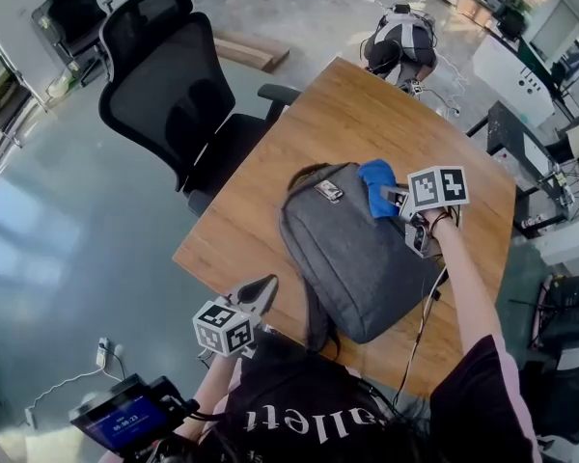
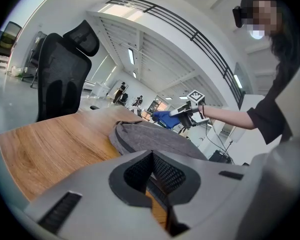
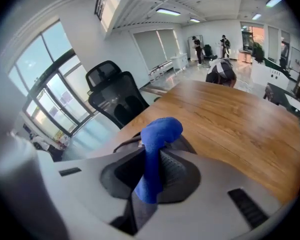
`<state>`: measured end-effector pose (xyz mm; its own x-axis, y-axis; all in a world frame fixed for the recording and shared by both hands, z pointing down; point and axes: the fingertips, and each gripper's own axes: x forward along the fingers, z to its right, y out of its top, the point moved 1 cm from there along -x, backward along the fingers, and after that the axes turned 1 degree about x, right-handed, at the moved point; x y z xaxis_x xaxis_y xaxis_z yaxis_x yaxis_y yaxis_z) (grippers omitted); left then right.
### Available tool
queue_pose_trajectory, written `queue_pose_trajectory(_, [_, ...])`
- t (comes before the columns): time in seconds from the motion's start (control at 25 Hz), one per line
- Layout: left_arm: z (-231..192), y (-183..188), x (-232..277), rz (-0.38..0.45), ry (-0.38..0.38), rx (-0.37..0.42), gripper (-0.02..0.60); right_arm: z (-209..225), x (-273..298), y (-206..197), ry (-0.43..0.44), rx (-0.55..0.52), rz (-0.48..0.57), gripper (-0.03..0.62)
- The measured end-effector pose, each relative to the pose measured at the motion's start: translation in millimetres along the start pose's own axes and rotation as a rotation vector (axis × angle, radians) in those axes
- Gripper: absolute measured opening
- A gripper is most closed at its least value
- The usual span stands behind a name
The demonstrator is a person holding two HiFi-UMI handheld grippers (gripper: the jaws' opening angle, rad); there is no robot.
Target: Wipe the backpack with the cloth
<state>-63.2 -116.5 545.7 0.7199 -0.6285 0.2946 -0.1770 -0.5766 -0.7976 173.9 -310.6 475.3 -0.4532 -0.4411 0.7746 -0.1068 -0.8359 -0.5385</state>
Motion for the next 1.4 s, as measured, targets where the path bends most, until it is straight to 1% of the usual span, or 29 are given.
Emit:
queue_pose_trajectory(0.08, [0, 2, 2, -0.001, -0.007, 0.000, 0.000, -36, 8, 7, 0.061, -0.060, -0.006, 0.069])
queue_pose_trajectory(0.2, [-8, 6, 4, -0.004, -0.012, -0.003, 0.000, -91, 35, 9, 0.143, -0.144, -0.046, 0.069])
queue_pose_trajectory(0.32, [-2, 3, 4, 0.002, -0.009, -0.006, 0.000, -134, 54, -11, 0.206, -0.215, -0.111, 0.069])
queue_pose_trajectory(0.4, [-4, 5, 4, 0.008, -0.007, -0.011, 0.000, -156, 72, -22, 0.234, -0.245, -0.156, 0.069])
queue_pose_trajectory(0.52, [-30, 16, 7, 0.014, -0.001, -0.025, 0.000, -183, 112, -26, 0.263, -0.269, -0.219, 0.069])
queue_pose_trajectory(0.64, [-41, 19, 5, 0.019, 0.008, -0.040, 0.000, -198, 135, -36, 0.284, -0.268, -0.270, 0.069])
queue_pose_trajectory(0.76, [-44, 19, 5, 0.022, 0.013, -0.047, 0.000, -199, 148, -46, 0.283, -0.252, -0.310, 0.069])
queue_pose_trajectory(0.92, [-43, 18, 7, 0.020, 0.010, -0.047, 0.000, -183, 155, -48, 0.245, -0.238, -0.326, 0.069])
queue_pose_trajectory(1.28, [-49, 25, 17, 0.011, -0.001, -0.042, 0.000, -136, 154, -19, 0.187, -0.164, -0.290, 0.069])
queue_pose_trajectory(1.4, [-50, 27, 17, 0.013, 0.002, -0.042, 0.000, -117, 149, -8, 0.167, -0.122, -0.269, 0.069])
